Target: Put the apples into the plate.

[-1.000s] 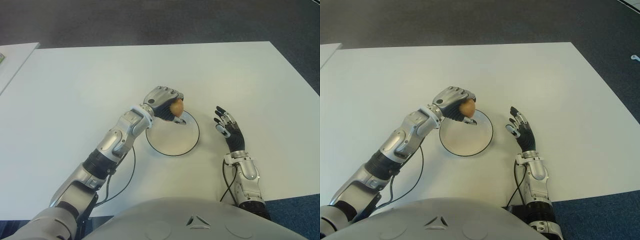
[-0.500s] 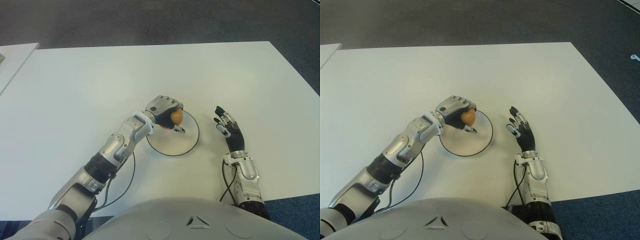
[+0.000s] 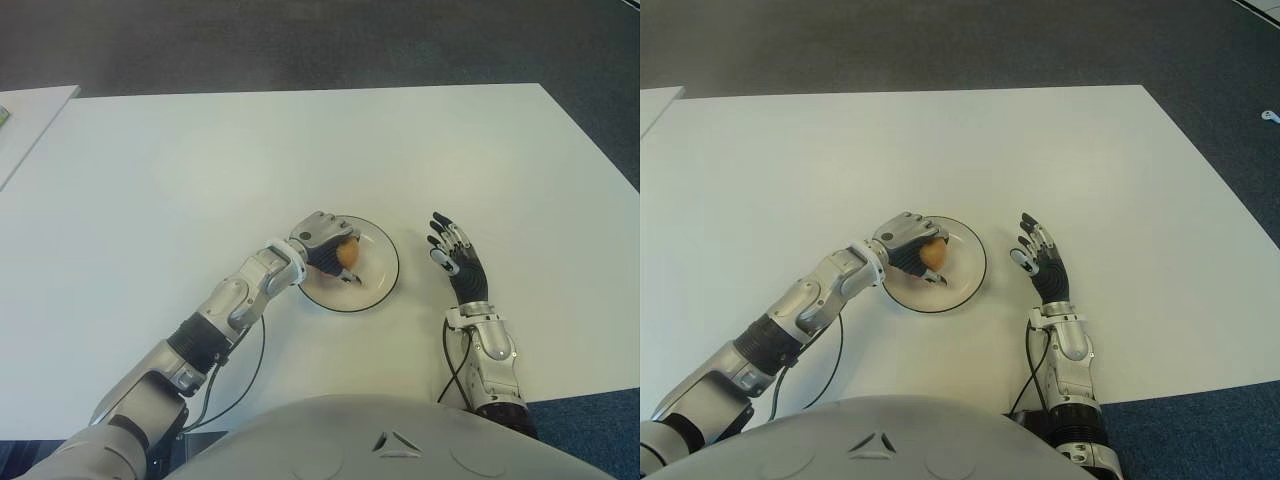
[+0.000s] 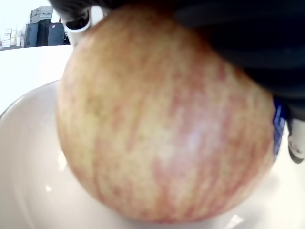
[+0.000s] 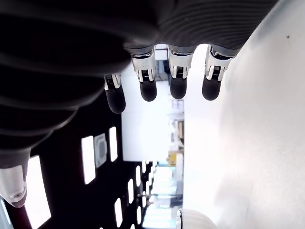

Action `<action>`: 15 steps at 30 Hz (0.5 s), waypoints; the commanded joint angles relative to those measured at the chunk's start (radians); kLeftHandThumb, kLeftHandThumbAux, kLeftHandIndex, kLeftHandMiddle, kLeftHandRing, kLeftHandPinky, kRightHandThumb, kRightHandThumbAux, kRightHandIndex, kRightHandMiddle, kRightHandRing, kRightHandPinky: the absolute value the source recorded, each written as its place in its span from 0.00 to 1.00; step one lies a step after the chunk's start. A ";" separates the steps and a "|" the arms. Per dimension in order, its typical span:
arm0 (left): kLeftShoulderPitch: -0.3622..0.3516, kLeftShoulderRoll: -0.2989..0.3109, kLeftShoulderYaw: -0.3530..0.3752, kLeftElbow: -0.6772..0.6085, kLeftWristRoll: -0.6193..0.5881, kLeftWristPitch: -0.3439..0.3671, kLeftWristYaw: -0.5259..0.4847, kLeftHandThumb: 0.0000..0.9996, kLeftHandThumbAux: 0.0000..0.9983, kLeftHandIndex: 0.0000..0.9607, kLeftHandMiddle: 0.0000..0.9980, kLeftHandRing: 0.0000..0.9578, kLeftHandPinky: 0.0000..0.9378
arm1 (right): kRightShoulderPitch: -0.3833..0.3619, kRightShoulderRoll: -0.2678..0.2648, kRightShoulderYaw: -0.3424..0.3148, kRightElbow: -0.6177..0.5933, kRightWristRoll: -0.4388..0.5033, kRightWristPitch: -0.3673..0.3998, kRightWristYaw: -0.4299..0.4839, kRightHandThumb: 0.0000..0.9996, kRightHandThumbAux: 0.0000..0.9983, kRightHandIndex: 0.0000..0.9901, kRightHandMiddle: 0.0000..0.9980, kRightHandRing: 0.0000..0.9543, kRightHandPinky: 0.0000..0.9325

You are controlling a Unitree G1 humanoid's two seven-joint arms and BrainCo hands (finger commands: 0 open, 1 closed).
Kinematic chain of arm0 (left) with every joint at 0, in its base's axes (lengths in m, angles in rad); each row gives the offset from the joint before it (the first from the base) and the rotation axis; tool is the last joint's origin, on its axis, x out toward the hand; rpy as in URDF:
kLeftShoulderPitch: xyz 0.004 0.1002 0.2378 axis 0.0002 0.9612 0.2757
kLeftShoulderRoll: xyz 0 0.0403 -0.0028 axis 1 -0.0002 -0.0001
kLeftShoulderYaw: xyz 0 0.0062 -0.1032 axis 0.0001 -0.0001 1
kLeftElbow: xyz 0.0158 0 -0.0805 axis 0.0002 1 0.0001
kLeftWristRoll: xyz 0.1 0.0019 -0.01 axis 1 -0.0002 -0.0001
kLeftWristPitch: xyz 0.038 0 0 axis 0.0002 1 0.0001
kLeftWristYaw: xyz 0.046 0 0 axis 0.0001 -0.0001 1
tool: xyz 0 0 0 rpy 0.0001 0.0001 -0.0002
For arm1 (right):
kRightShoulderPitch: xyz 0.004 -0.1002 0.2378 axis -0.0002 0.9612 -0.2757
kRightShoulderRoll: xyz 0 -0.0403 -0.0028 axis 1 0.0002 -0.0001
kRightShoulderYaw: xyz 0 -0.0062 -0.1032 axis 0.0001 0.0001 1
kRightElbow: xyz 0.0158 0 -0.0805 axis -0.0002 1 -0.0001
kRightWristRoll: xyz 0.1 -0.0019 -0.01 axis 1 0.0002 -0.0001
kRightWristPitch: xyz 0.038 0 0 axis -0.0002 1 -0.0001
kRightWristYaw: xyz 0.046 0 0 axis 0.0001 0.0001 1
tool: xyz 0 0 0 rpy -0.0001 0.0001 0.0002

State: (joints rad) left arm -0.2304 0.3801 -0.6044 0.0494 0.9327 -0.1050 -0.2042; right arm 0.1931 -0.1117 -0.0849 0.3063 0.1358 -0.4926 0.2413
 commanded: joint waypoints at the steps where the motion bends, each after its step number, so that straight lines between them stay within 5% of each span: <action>1: 0.009 0.008 -0.014 -0.001 0.019 -0.002 -0.017 0.75 0.70 0.46 0.84 0.87 0.85 | 0.054 0.029 0.023 0.071 -0.023 0.065 -0.016 0.12 0.49 0.15 0.07 0.01 0.00; 15: 0.017 0.009 -0.024 -0.010 0.047 0.015 -0.030 0.75 0.70 0.46 0.84 0.87 0.86 | 0.046 0.035 0.023 0.074 -0.016 0.076 -0.015 0.13 0.50 0.18 0.08 0.02 0.02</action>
State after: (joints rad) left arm -0.2291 0.3807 -0.6112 0.0335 0.9540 -0.0936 -0.2285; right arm 0.1893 -0.1050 -0.0838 0.3065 0.1220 -0.4924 0.2262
